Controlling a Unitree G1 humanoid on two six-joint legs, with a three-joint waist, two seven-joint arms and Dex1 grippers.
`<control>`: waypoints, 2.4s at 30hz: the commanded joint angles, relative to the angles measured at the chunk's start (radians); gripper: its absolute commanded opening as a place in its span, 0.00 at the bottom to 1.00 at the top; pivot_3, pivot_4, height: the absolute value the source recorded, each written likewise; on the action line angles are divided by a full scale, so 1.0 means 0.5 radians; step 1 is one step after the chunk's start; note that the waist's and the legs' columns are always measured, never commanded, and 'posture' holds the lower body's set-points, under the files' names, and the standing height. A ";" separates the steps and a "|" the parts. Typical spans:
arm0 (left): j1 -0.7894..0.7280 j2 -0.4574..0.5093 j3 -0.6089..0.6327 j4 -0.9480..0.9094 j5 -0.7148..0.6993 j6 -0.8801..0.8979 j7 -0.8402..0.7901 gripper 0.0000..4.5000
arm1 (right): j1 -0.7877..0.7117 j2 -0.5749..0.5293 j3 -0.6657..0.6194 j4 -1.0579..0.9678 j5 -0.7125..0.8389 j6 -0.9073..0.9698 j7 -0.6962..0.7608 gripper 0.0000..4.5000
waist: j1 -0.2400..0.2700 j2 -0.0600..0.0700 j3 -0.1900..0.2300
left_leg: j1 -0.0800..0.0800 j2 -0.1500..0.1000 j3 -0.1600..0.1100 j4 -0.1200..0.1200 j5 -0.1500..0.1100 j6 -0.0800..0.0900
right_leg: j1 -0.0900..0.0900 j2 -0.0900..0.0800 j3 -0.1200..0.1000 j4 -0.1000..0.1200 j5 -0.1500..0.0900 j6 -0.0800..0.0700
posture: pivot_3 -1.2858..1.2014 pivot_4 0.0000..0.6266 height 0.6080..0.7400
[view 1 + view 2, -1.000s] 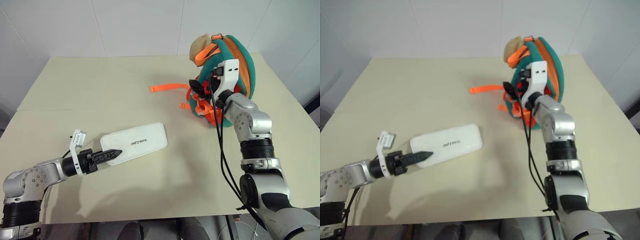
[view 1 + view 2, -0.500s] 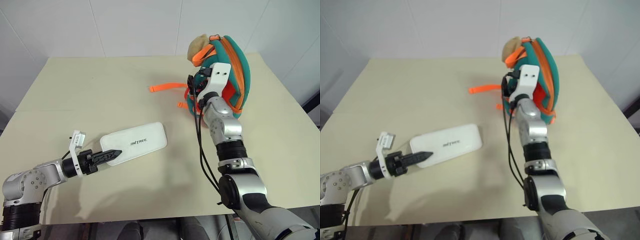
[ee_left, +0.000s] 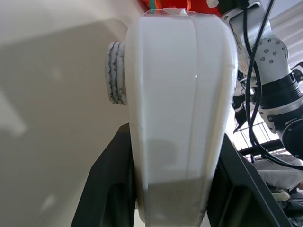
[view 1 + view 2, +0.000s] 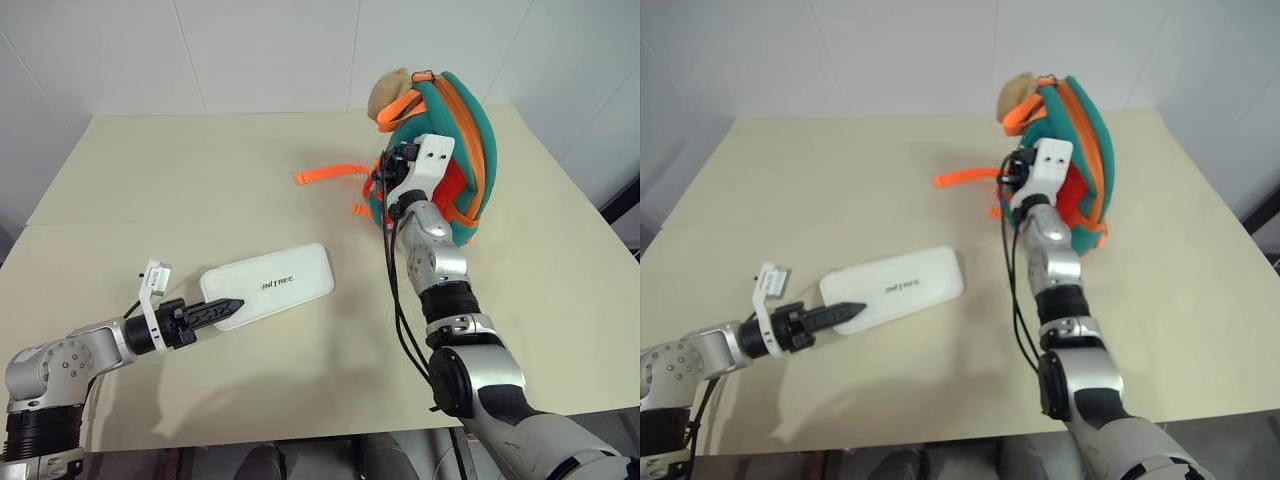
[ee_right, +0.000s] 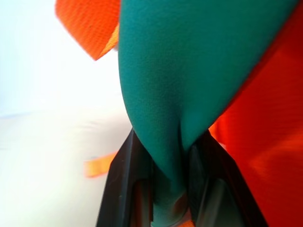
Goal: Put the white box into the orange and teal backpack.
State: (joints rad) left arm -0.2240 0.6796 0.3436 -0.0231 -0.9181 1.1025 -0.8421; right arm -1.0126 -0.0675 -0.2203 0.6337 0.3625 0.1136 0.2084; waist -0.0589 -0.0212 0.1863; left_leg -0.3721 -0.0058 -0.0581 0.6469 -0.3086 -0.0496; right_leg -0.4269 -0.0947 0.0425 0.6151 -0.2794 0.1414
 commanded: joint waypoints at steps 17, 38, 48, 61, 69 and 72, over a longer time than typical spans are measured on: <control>-0.056 0.262 0.134 0.348 0.187 -0.392 -0.235 0.31 | 0.292 -0.762 -0.200 -1.347 1.882 2.421 0.848 0.30 | 0.010 0.001 0.001 | -0.001 0.002 -0.006 -0.007 -0.008 0.011 | -0.004 -0.002 -0.003 -0.011 -0.001 -0.001 | 0.52 0.24 1.00; 0.110 0.130 0.351 0.137 0.104 -0.742 -0.297 0.31 | 0.644 -1.754 0.228 -1.289 2.288 2.648 1.330 0.30 | 0.069 0.000 0.000 | -0.003 0.004 0.018 0.006 -0.022 0.029 | -0.002 -0.006 -0.011 -0.023 0.002 0.000 | 0.52 0.24 1.00; 0.100 0.349 0.714 -0.301 -0.259 -0.584 -0.320 0.31 | 0.526 -1.695 0.403 -1.127 1.688 2.440 1.797 0.30 | 0.068 0.000 0.000 | -0.006 0.004 0.019 0.004 -0.024 0.026 | -0.002 -0.006 -0.012 -0.025 0.003 0.001 | 0.52 0.24 1.00; -0.204 0.459 0.518 -0.446 -0.543 -0.407 -0.325 0.31 | 0.534 -1.545 0.433 -1.161 1.438 2.390 1.950 0.30 | 0.065 0.000 0.001 | -0.005 0.004 0.021 0.009 -0.024 0.026 | -0.002 -0.004 -0.012 -0.018 0.003 0.001 | 0.52 0.24 1.00; -0.333 0.517 0.272 -0.371 -0.352 -0.507 -0.484 0.31 | 0.577 -1.506 0.391 -1.199 1.409 2.389 1.949 0.30 | 0.064 0.000 0.001 | -0.005 0.004 0.022 0.008 -0.024 0.025 | -0.002 -0.003 -0.012 -0.019 0.003 0.001 | 0.52 0.24 1.00; -0.350 0.577 0.172 -0.315 -0.155 -0.660 -0.593 0.31 | 0.599 -1.493 0.367 -1.209 1.400 2.382 1.942 0.30 | 0.064 0.000 0.000 | -0.005 0.004 0.022 0.008 -0.024 0.025 | -0.002 -0.003 -0.012 -0.018 0.003 0.001 | 0.52 0.24 1.00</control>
State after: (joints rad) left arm -0.3888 0.9350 0.4611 -0.1757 -1.0542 0.8158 -1.0964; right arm -0.7153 -0.8198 -0.0049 0.0639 1.0498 1.3120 1.1730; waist -0.0266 -0.0212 0.1866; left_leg -0.3744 -0.0040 -0.0471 0.6513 -0.3206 -0.0369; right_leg -0.4279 -0.0959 0.0367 0.6061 -0.2780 0.1420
